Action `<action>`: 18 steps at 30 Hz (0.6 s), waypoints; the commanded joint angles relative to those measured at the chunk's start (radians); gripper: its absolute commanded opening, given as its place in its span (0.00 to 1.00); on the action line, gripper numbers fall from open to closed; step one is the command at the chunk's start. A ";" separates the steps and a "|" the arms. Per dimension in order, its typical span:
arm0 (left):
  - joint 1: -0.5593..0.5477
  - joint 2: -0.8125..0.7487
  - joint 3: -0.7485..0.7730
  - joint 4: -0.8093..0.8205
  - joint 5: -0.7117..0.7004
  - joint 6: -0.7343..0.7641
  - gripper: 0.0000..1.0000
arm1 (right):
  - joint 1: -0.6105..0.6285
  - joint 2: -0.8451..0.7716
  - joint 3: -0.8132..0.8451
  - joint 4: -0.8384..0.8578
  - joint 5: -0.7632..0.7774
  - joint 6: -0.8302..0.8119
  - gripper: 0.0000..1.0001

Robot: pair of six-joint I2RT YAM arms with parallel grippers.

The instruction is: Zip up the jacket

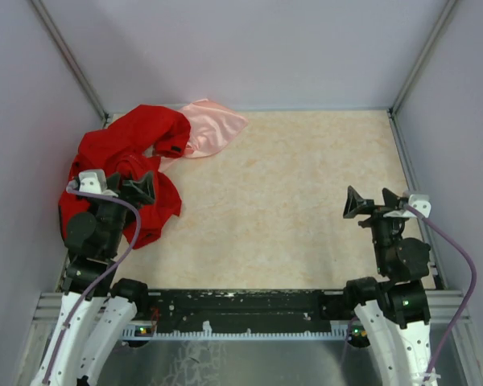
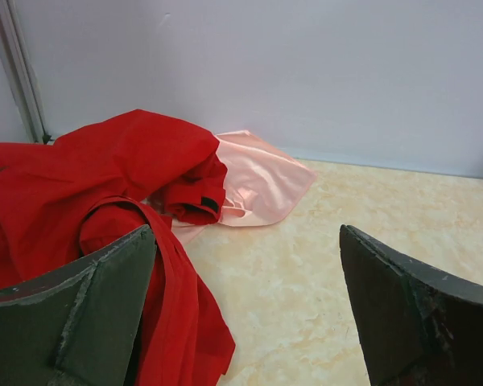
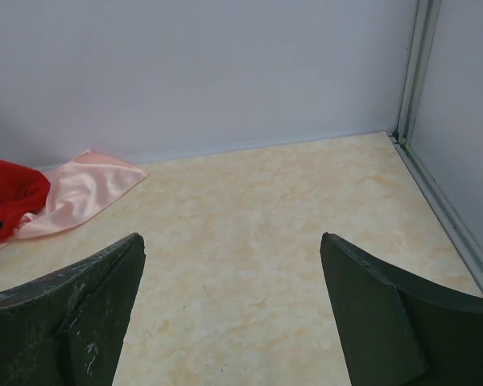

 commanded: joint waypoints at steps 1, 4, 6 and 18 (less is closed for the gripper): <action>-0.006 0.003 -0.006 0.031 -0.010 0.010 1.00 | -0.014 0.010 0.020 0.057 0.014 -0.017 0.90; -0.005 0.014 -0.002 0.028 -0.022 -0.001 1.00 | -0.013 0.009 0.017 0.052 0.024 -0.013 0.90; -0.004 0.032 0.004 0.021 -0.019 -0.020 1.00 | -0.013 0.007 0.016 0.053 0.030 -0.008 0.90; -0.005 0.281 0.203 -0.268 -0.136 -0.213 1.00 | -0.013 -0.024 0.010 0.047 -0.006 -0.003 0.90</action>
